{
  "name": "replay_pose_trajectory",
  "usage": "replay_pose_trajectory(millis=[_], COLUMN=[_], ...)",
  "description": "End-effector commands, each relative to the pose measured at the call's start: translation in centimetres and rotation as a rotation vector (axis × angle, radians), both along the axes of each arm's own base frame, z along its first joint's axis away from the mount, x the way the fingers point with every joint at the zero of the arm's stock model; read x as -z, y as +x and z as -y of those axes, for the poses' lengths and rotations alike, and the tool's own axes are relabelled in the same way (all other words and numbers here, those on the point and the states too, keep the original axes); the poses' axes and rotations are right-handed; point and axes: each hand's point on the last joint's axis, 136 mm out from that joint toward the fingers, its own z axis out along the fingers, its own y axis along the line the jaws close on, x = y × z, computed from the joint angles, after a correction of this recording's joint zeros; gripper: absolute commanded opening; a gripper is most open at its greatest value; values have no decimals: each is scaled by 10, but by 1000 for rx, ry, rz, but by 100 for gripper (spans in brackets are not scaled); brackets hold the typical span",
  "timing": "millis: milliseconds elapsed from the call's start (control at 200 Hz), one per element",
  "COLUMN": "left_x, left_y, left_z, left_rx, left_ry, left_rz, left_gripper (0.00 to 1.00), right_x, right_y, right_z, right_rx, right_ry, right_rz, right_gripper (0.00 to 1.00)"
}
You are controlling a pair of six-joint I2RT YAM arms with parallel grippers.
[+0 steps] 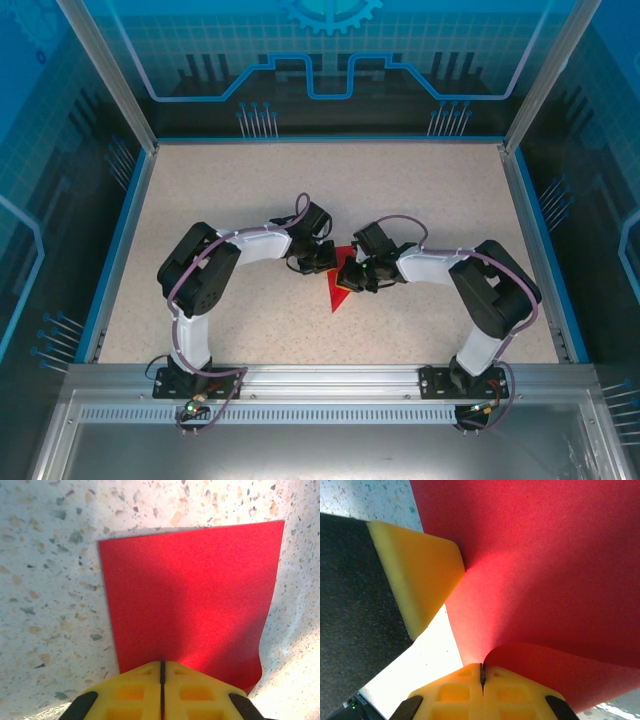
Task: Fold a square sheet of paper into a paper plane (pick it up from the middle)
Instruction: Third fold the triangle at the center of the table.
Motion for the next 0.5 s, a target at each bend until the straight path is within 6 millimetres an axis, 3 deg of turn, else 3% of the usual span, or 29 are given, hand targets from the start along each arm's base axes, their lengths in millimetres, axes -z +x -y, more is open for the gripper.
replay_pose_trajectory(millis=[0,365,495], left_x=[26,26,23], left_y=[-21,-22,-21], left_z=[-11,-11,-11], left_rx=[14,16,15], left_ry=[59,60,61], left_rz=[-81,-83,-78], left_gripper=[8,8,8], right_x=[8,15,17], right_y=[-5,-7,-8], right_z=[-5,-2,-2], right_rx=[-27,-29,-32], right_ry=[-7,-25,-31], right_rz=[-8,-22,-30], right_gripper=[1,1,6])
